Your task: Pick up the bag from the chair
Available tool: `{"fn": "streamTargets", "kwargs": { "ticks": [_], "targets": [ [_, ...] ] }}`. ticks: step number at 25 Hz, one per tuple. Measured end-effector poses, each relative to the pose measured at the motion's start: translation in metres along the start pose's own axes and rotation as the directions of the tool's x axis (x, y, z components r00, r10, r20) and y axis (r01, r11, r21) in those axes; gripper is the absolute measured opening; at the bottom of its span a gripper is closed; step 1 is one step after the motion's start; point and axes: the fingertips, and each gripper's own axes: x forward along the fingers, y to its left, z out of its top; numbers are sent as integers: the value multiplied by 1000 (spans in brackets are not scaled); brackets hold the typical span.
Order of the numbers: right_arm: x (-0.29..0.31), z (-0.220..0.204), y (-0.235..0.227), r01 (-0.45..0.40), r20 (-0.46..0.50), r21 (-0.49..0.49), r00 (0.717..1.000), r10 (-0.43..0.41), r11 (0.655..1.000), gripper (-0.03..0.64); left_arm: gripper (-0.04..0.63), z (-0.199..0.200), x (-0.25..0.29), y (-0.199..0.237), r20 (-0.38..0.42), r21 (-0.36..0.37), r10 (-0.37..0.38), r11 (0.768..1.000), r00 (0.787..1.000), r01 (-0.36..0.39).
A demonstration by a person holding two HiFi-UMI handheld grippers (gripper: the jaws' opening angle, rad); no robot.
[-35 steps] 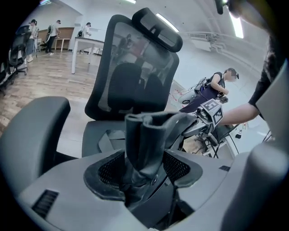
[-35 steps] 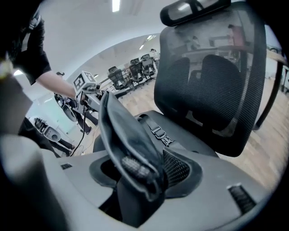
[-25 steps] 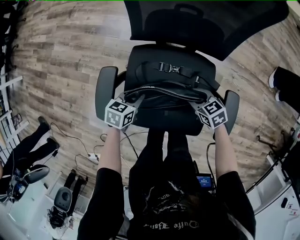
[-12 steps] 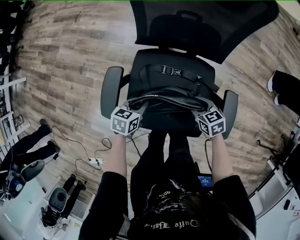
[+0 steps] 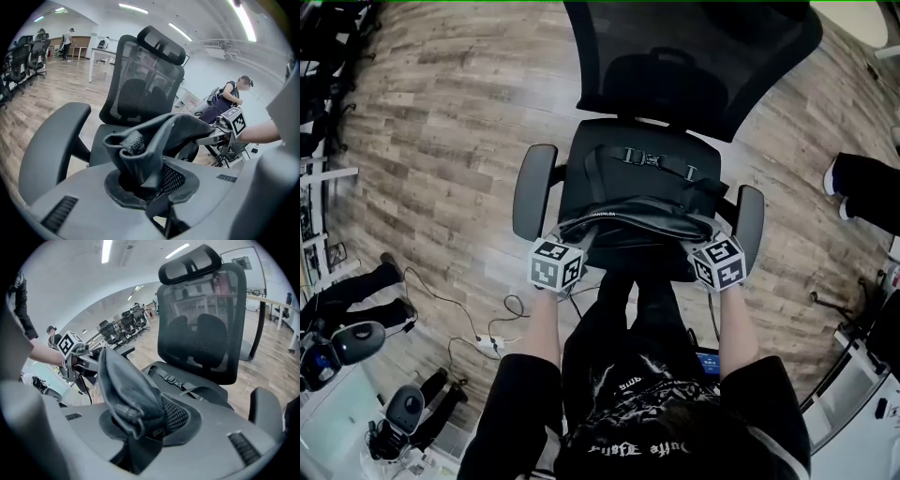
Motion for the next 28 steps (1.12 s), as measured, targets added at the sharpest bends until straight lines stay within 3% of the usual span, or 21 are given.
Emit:
{"fn": "streamTargets", "kwargs": {
  "ticks": [28],
  "targets": [
    [-99, 4, 103, 104, 106, -30, 989, -101, 994, 144, 67, -20, -112, -53, 96, 51, 15, 998, 995, -20]
  ]
}}
